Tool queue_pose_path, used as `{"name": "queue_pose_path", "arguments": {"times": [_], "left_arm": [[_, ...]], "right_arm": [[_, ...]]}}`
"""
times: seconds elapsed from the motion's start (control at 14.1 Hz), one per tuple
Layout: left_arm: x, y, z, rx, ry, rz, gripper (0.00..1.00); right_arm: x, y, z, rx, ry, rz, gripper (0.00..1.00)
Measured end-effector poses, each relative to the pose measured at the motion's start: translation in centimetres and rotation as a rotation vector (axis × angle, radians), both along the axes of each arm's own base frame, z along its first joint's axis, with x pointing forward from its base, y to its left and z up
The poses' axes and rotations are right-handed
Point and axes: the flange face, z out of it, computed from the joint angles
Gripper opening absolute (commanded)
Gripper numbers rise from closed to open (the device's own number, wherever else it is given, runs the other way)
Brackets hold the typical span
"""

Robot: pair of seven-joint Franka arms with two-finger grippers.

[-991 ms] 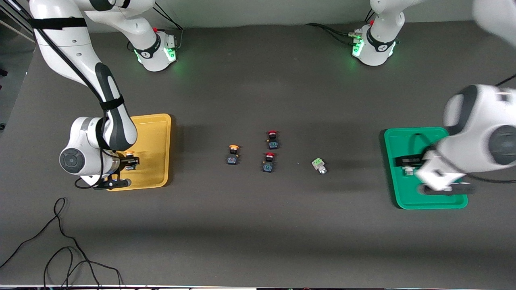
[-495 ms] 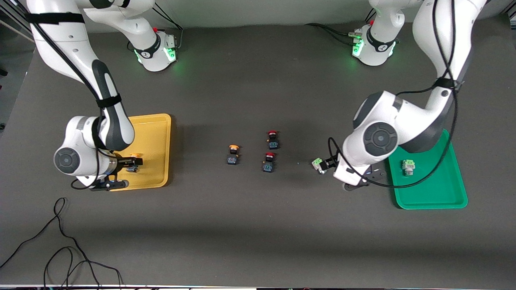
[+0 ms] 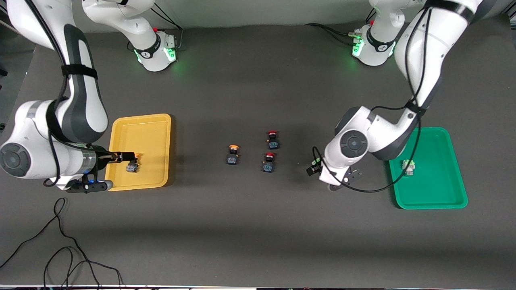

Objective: Place green and yellow buttons in trays
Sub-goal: 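Grasp the second green button with the left gripper while the right gripper returns, then place the green button in the green tray while the right gripper grasps orange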

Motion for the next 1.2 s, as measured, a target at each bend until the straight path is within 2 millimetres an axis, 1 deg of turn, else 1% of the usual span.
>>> {"name": "queue_pose_path", "arguments": {"times": [0.14,0.21,0.28,0.35,0.42,0.5,0.64,0.78,0.85,0.92,0.99,1.06,1.13,1.2], "left_arm": [[-0.3,-0.4,-2.0,0.007,0.007,0.002,0.99],[-0.5,-0.5,-2.7,0.01,0.014,0.001,0.94],[-0.7,-0.6,-3.4,0.016,0.021,-0.002,0.79],[-0.8,-0.6,-3.9,0.024,0.026,-0.004,0.49],[-1.0,-0.7,-4.4,0.033,0.029,-0.004,0.29],[-1.1,-0.8,-4.5,0.038,0.028,-0.003,0.18],[-1.0,-0.9,-4.5,0.041,0.026,-0.001,0.13],[-0.6,-0.7,-3.9,0.042,0.013,0.003,0.08],[0.1,-0.4,-2.9,0.043,0.0,0.002,0.08],[0.9,0.2,-1.0,0.053,-0.007,-0.012,0.07],[1.7,1.0,1.6,0.056,-0.005,-0.034,0.07],[2.6,2.2,4.9,0.048,0.007,-0.06,0.04],[3.3,3.9,8.4,0.034,0.022,-0.091,0.04],[3.8,6.1,11.8,0.022,0.043,-0.128,0.03]], "right_arm": [[0.1,3.4,1.1,0.032,-0.014,-0.027,1.0],[-0.1,5.6,1.2,0.028,-0.012,-0.047,1.0],[-0.5,8.5,1.2,0.016,-0.009,-0.073,1.0],[-1.1,11.7,1.0,0.005,-0.007,-0.093,1.0],[-1.6,14.9,0.6,0.004,-0.012,-0.113,1.0],[-2.2,17.7,-0.1,0.004,-0.016,-0.129,1.0],[-2.9,21.9,-2.2,0.001,-0.022,-0.152,1.0],[-3.3,24.8,-4.8,-0.018,-0.038,-0.166,1.0],[-3.5,25.9,-6.4,-0.029,-0.046,-0.164,1.0],[-3.6,26.8,-8.2,-0.038,-0.057,-0.162,1.0],[-3.7,27.5,-10.1,-0.045,-0.074,-0.16,1.0],[-3.9,28.0,-12.1,-0.05,-0.093,-0.159,1.0],[-4.3,28.4,-14.1,-0.055,-0.111,-0.158,1.0],[-4.7,28.6,-16.0,-0.063,-0.125,-0.157,1.0]]}}
